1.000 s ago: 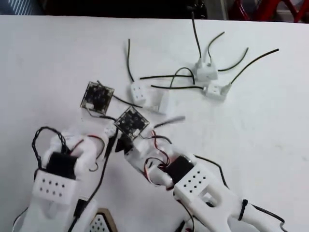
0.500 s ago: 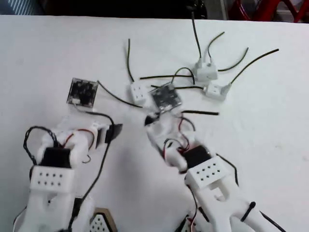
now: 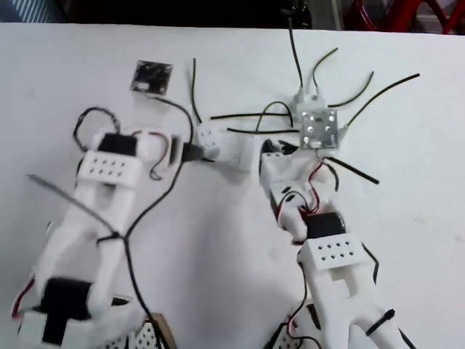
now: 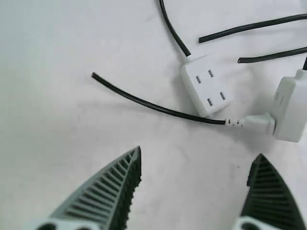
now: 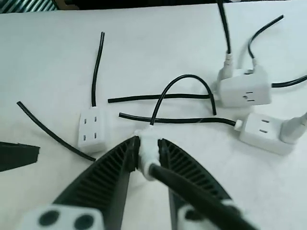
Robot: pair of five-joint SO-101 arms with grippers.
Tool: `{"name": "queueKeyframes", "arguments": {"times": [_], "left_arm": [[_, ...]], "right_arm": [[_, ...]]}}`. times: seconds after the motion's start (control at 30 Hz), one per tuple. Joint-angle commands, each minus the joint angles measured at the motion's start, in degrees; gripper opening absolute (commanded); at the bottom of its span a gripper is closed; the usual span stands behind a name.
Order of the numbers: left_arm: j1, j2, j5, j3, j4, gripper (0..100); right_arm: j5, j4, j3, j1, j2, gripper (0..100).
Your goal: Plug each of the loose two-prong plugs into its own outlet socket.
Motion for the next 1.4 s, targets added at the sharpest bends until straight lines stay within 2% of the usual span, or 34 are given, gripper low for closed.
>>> {"name": "queueKeyframes", "arguments": {"times": [0.0, 0.3, 0.5, 0.63, 0.83, 1.07, 1.23, 1.37], "left_arm": [[3.7, 11.3, 4.0, -11.5, -1.2, 35], [4.2, 32.7, 5.5, -25.8, -1.2, 34], [4.1, 41.8, 5.5, -34.2, -0.9, 34], [4.0, 44.4, 5.5, -37.0, -0.8, 34], [4.4, 45.2, 5.1, -37.5, -1.3, 22], [4.4, 45.0, 4.7, -37.0, -0.6, 17], [4.0, 44.5, -6.0, -37.5, 2.1, 8], [3.9, 44.2, -10.5, -37.7, 4.6, 4]], "right_arm": [[-0.6, -1.5, -0.5, 1.1, -0.7, 1.7], [-0.2, -1.5, -0.5, 0.7, -0.7, 1.7], [-0.2, -1.5, -0.5, 0.7, -0.7, 1.7], [-0.2, -1.5, -0.5, 0.7, -0.7, 1.7], [-0.2, -1.5, -0.5, 0.7, -0.7, 1.7], [-0.2, -1.5, -0.4, 0.7, -0.7, 1.7], [-0.2, -1.5, -0.4, 0.7, -0.7, 1.7], [-0.2, -1.3, -0.4, 0.7, -0.7, 1.7]]}}
